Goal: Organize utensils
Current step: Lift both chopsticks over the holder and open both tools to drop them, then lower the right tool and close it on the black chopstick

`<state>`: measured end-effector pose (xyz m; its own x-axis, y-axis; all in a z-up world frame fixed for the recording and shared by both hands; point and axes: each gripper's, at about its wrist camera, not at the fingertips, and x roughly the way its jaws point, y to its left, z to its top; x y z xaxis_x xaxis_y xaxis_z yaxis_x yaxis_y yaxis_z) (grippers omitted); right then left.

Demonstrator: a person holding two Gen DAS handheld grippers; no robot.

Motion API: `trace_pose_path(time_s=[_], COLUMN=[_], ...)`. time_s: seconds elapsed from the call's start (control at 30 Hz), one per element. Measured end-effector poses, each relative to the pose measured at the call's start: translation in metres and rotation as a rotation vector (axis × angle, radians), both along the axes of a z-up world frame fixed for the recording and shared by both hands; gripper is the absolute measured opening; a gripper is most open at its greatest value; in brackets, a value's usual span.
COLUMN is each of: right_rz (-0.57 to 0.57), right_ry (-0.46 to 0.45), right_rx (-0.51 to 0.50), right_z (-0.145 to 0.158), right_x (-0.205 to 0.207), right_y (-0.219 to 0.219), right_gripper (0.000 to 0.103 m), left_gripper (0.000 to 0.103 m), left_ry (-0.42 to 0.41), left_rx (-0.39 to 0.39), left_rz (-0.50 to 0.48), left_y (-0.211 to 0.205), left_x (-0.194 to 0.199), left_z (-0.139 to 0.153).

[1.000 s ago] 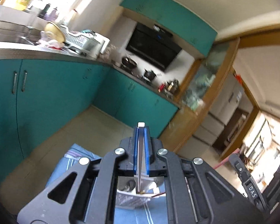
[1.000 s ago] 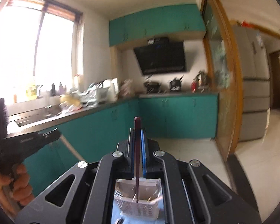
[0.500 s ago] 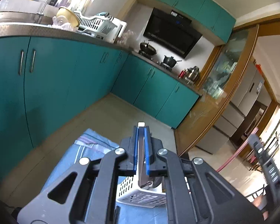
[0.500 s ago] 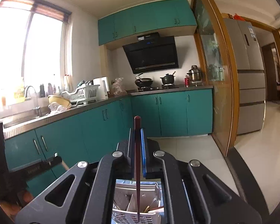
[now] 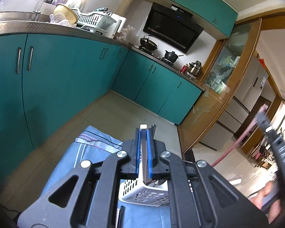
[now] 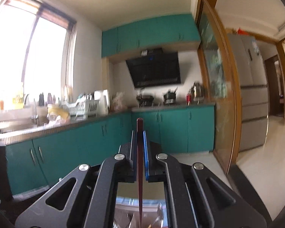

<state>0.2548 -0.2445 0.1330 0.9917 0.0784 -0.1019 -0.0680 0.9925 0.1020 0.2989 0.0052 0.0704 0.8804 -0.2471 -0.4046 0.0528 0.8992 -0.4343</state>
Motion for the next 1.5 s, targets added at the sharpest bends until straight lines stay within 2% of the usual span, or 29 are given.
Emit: trace_pose_path(time_s=[0.07, 0.1, 0.13, 0.2, 0.37, 0.47, 0.57, 0.6, 0.67, 0.77, 0.9, 1.13, 1.3, 1.37, 1.4, 1.5], right_rz=[-0.003, -0.005, -0.013, -0.026, 0.001, 0.035, 0.090, 0.129, 0.200, 0.248, 0.271, 0.264, 0.246, 0.256, 0.258, 0.248], right_ry=[0.051, 0.063, 0.070, 0.072, 0.116, 0.173, 0.314, 0.428, 0.576, 0.756, 0.862, 0.879, 0.862, 0.860, 0.867, 0.860], right_rx=[-0.007, -0.012, -0.021, -0.032, 0.007, 0.065, 0.110, 0.110, 0.097, 0.041, 0.006, -0.055, -0.141, -0.155, -0.158, -0.150], right_z=[-0.015, -0.018, -0.022, -0.027, -0.042, -0.068, -0.113, -0.140, -0.180, -0.225, -0.253, -0.258, -0.253, -0.251, -0.253, -0.253], right_x=[0.002, 0.001, -0.003, -0.012, -0.049, -0.080, -0.095, -0.091, -0.081, -0.068, -0.064, -0.059, -0.056, -0.057, -0.052, -0.054], right_y=[-0.003, -0.002, -0.003, -0.004, -0.013, -0.020, -0.015, -0.006, 0.014, 0.046, 0.071, 0.101, 0.126, 0.134, 0.135, 0.135], right_gripper=[0.007, 0.012, 0.022, 0.032, 0.032, 0.032, 0.032, 0.032, 0.032, 0.032, 0.032, 0.033, 0.032, 0.019, 0.007, 0.006], left_gripper=[0.007, 0.010, 0.016, 0.023, 0.035, 0.039, 0.040, 0.040, 0.040, 0.040, 0.043, 0.046, 0.047, 0.047, 0.047, 0.047], left_ry=[-0.003, -0.003, -0.004, -0.015, -0.020, 0.044, 0.158, 0.188, 0.284, 0.365, 0.409, 0.432, 0.439, 0.443, 0.445, 0.455], left_rx=[0.007, 0.004, -0.001, -0.009, 0.008, 0.073, 0.143, 0.157, 0.191, 0.228, 0.282, 0.290, 0.278, 0.271, 0.268, 0.262], left_rz=[-0.006, -0.014, -0.023, -0.027, -0.044, -0.076, -0.116, -0.125, -0.139, -0.136, -0.122, -0.097, -0.085, -0.086, -0.088, -0.097], left_y=[0.000, -0.001, -0.001, 0.001, 0.009, 0.013, 0.011, 0.011, 0.007, 0.004, 0.005, 0.023, 0.031, 0.033, 0.033, 0.033], left_x=[-0.002, -0.004, -0.007, -0.013, -0.036, -0.052, -0.062, -0.064, -0.067, -0.073, -0.084, -0.092, -0.095, -0.094, -0.094, -0.095], left_z=[0.000, 0.000, 0.000, 0.002, -0.002, -0.021, -0.059, -0.071, -0.106, -0.140, -0.164, -0.181, -0.186, -0.187, -0.188, -0.192])
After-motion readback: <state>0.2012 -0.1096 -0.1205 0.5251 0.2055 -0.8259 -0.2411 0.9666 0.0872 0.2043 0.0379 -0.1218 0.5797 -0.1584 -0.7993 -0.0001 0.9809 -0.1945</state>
